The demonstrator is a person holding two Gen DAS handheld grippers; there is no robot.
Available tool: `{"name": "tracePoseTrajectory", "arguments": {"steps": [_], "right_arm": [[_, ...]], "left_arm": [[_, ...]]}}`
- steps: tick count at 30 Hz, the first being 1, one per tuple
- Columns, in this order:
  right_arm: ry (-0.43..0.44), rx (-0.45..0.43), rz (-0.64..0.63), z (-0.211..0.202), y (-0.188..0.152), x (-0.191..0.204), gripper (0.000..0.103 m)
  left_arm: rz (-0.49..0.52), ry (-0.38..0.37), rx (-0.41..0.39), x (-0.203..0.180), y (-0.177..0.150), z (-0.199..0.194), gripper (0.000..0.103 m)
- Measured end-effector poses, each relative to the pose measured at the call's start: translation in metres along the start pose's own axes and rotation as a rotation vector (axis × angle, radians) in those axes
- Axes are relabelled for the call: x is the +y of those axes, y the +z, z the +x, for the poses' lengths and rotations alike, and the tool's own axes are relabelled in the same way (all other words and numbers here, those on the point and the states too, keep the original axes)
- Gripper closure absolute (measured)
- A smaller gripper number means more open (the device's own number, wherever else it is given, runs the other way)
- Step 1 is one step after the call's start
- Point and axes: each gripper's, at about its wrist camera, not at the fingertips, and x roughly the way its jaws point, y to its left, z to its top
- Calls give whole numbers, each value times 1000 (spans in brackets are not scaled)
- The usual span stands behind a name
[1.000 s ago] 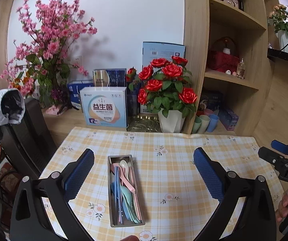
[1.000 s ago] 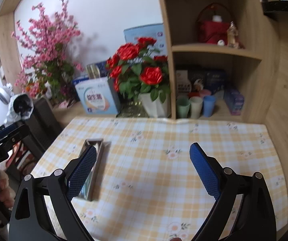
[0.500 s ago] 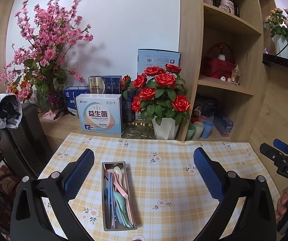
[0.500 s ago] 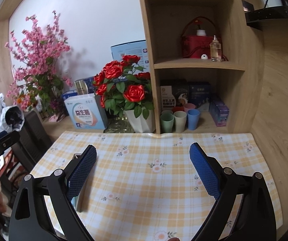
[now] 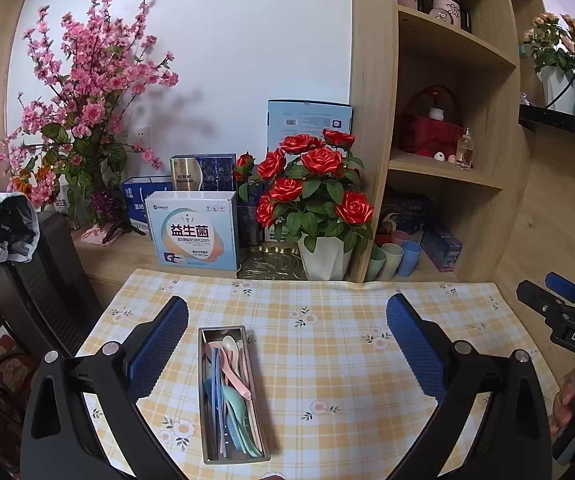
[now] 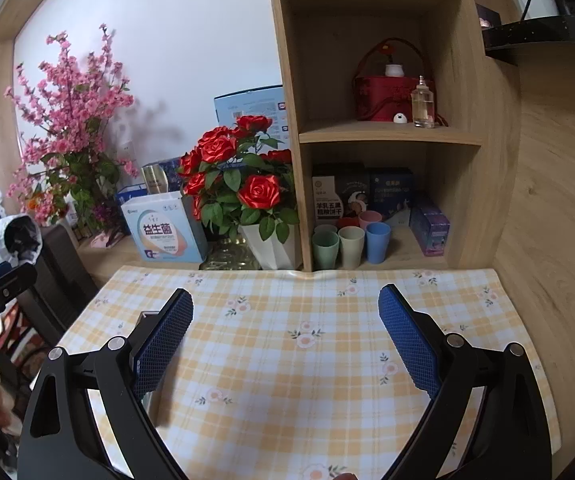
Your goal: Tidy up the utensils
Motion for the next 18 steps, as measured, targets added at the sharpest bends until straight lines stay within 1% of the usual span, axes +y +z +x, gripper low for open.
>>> {"name": "tracePoseTrajectory", "arguments": {"steps": [8, 18], "right_arm": [[-7, -8, 4, -4, 0, 0, 12], [-23, -9, 10, -5, 1, -2, 12]], "left_arm": [[9, -4, -5, -2, 1, -2, 6], [20, 10, -3, -4, 1, -1, 6]]}}
